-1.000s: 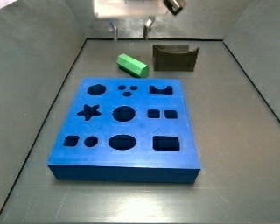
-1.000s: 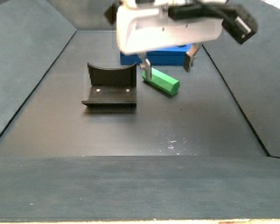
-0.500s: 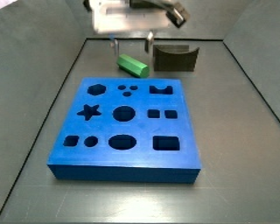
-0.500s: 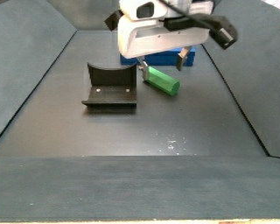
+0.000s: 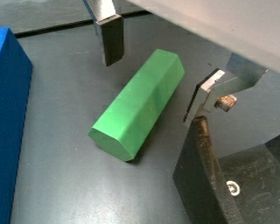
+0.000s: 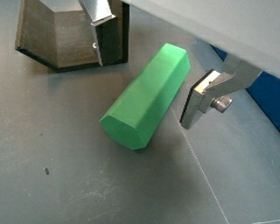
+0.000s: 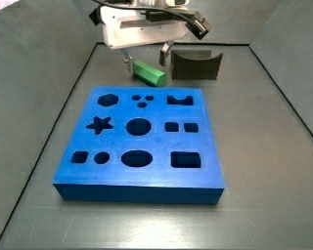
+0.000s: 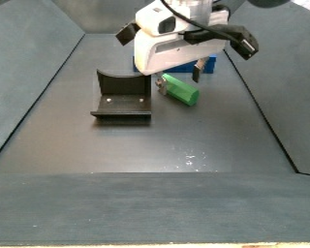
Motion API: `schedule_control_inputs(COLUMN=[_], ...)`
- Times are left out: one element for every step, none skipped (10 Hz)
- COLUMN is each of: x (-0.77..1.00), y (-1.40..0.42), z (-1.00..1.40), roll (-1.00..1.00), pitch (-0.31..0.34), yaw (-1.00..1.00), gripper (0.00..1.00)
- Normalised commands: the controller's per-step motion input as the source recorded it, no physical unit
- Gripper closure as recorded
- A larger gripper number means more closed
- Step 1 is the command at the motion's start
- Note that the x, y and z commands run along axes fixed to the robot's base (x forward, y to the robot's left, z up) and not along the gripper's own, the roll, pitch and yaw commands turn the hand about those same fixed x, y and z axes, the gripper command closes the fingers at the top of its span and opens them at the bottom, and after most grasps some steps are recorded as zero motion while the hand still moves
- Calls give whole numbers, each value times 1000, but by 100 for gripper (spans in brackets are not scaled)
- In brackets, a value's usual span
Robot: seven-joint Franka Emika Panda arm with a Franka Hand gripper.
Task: Pick up the hexagon object. Move up. Place the hexagon object on the fixture. Regrasp the hexagon object. Move to above the board. Insert the hexagon object.
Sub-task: Pick up the hexagon object.
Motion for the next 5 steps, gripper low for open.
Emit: schedule_control_inputs(x=[-220, -57, 0, 0, 0], y=[-180, -26, 0, 0, 0], z=[-714, -186, 0, 0, 0], roll=[-86, -74, 0, 0, 0], pitch=[-254, -83, 0, 0, 0], yaw=[106, 60, 0, 0, 0], gripper=[0, 0, 100, 100, 100])
